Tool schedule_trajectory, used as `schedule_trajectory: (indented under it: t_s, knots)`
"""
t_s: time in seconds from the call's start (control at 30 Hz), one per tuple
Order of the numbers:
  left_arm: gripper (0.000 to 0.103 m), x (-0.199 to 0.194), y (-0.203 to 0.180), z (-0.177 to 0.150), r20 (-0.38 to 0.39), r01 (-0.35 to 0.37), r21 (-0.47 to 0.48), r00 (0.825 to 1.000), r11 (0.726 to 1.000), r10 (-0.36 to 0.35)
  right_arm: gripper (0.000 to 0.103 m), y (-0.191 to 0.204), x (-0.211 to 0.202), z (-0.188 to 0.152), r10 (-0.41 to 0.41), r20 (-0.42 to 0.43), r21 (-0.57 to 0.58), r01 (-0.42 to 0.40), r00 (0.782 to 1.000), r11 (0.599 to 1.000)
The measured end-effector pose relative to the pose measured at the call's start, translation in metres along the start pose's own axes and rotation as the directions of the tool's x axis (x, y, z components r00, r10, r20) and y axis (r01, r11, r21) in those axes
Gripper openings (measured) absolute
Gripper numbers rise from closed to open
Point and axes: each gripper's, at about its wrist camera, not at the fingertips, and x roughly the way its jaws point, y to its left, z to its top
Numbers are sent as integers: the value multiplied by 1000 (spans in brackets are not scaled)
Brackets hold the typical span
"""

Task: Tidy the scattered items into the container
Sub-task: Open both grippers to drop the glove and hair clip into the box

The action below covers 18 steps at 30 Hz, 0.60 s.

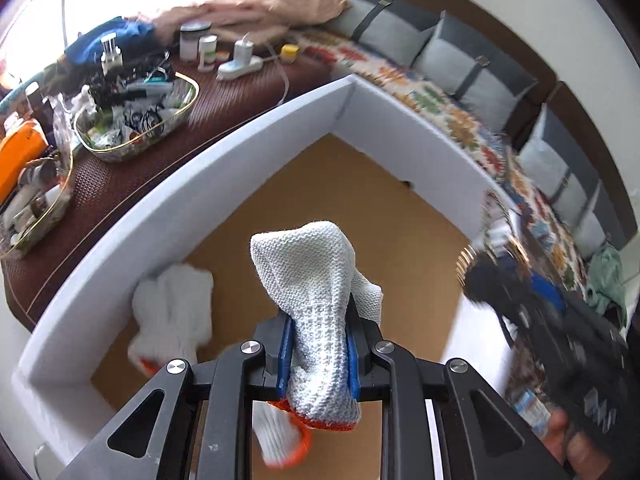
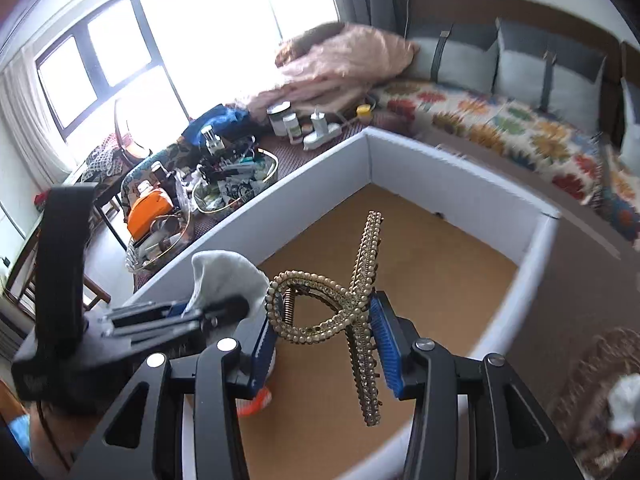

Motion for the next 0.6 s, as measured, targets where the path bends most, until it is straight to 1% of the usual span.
schedule_trajectory:
  t_s: [0.03,0.17,0.27,0.3,0.33,0.37,0.4,0.5,0.6]
  knots:
    - [21,10,4,8,-13,-10,-8,1000,1000,10,45,-4,25,14,21,-45,14,-20,999,1000]
    - [22,36,14,21,-51,-25,-27,998,999,23,45,-14,88,43,25,-149,42,-19,989,999]
    - [27,48,17,20,-71,-17,-47,997,999,14,47,-21,121,49,18,-215,54,-7,976,999]
    - [33,52,18,20,-77,-15,-53,997,998,11,48,-21,127,49,-4,-233,51,16,973,999]
    - [38,56,19,20,-83,-12,-60,997,998,7,50,-22,129,49,-33,-227,44,44,973,998]
    - [50,61,20,20,-90,-10,-67,996,998,4,55,-21,128,49,-42,-217,36,51,975,998]
    - [57,65,21,19,-95,-8,-73,995,997,1,57,-21,128,49,-40,-213,33,48,976,998]
    - [59,59,23,15,-81,-25,-94,997,995,17,57,-25,113,45,-44,-182,40,52,982,998]
    - [59,49,24,12,-78,-25,-118,997,993,16,57,-34,87,36,-36,-125,108,50,992,993]
